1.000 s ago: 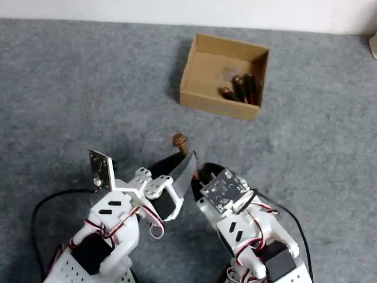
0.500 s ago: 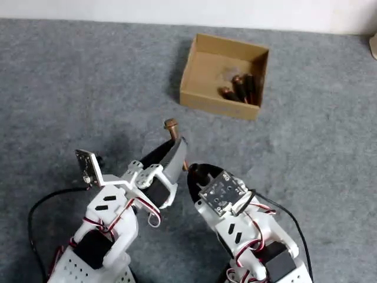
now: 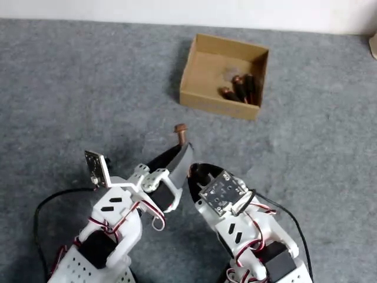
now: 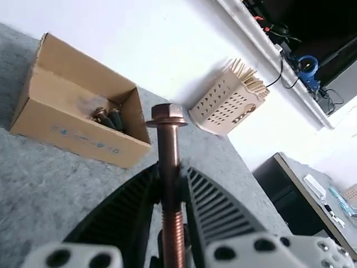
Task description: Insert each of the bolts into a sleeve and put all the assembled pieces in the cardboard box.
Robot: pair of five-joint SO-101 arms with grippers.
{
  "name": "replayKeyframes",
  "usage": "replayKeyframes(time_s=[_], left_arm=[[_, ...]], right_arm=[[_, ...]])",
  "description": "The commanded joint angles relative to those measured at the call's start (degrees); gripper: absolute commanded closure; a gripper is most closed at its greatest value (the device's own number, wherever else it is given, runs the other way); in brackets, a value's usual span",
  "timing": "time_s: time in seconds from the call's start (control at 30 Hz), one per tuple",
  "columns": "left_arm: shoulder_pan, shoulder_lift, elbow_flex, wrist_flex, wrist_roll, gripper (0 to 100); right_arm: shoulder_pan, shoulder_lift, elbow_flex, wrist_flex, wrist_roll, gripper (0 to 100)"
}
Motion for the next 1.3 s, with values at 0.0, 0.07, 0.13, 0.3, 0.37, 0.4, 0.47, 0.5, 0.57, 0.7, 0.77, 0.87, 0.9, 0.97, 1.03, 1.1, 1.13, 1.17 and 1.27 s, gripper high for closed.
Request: replayKeyframes(time_s=[0.0,0.07,0.13,0.3,0.37,0.4,0.47,0.5,0.57,0.7,0.77,0.87,0.9,0.97,1.03,1.1,1.13,1.17,1.27], left_arm=[[-1.19,-0.48,0.66,-3.43,0.62,99],[-1.10,-0.40,1.54,-6.24,0.53,99],[-2.42,-0.31,2.24,-9.32,0.44,99],[-3.56,-0.48,2.68,-10.46,0.62,99],[-3.56,-0.40,2.68,-10.46,0.62,99],[-3.56,-0.40,2.68,-10.46,0.62,99],[-3.47,-0.40,2.86,-10.46,0.70,99],[-3.30,-0.48,3.38,-10.46,0.70,99],[-2.24,-0.66,4.26,-10.46,0.70,99],[-1.98,-0.66,4.62,-10.46,0.70,99],[-1.98,-0.66,4.79,-10.46,0.53,99],[-1.98,-0.40,4.79,-9.85,0.44,99],[-1.98,-0.57,4.79,-9.14,0.44,99],[-1.89,-0.57,4.79,-8.35,0.44,99],[-1.71,-0.48,4.79,-8.35,0.35,99],[-1.71,-0.40,4.79,-8.26,0.35,99],[-1.71,-0.31,4.79,-8.18,0.35,99],[-1.71,-0.40,4.79,-7.65,0.35,99],[-0.48,-0.40,4.79,-5.54,0.35,99]], right_arm=[[-0.92,-0.66,-0.66,-0.31,0.62,99.4],[-1.01,-0.66,-0.66,0.13,0.62,99.4],[-1.80,-0.66,-0.66,1.19,0.62,99.4],[-4.18,-0.66,-0.84,2.68,0.62,99.4],[-4.18,-0.66,-0.84,2.77,0.62,99.4],[-4.18,-0.66,-0.84,2.77,0.62,99.4],[-4.09,-0.66,-0.84,2.77,0.79,99.4],[-4.09,-0.66,-0.84,2.77,0.79,99.4],[-4.00,-0.66,-0.92,2.77,0.79,99.4],[-4.00,-0.66,-0.92,2.77,0.88,99.4],[-4.00,-0.66,-1.01,2.77,0.88,99.4],[-4.00,-0.66,-1.01,2.86,0.97,99.4],[-4.00,-0.66,-1.01,2.86,0.97,99.4],[-4.00,-0.66,-1.01,2.86,0.97,99.4],[-4.00,-0.66,-1.01,2.95,0.97,99.4],[-4.00,-0.66,-1.10,2.95,0.97,99.4],[-3.91,-0.66,-1.10,2.95,0.97,99.4],[-3.91,-0.66,-1.10,2.95,0.97,99.4],[-3.91,-0.75,-1.19,4.09,0.97,99.4]])
